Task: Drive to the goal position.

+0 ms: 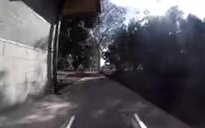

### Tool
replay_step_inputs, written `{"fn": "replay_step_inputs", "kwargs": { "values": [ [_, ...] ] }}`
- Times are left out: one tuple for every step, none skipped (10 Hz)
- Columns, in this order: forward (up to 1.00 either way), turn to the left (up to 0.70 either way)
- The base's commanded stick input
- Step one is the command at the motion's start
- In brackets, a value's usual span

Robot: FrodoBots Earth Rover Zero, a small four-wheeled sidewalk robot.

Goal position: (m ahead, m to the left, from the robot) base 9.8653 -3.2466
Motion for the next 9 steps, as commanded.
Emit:
{"fn": "replay_step_inputs", "kwargs": {
  "values": [
    [1.0,0.0],
    [1.0,0.0],
    [1.0,0.0],
    [1.0,0.0],
    [1.0,0.0],
    [1.0,0.0],
    [1.0,0.0],
    [1.0,0.0],
    [1.0,0.0]
  ]
}}
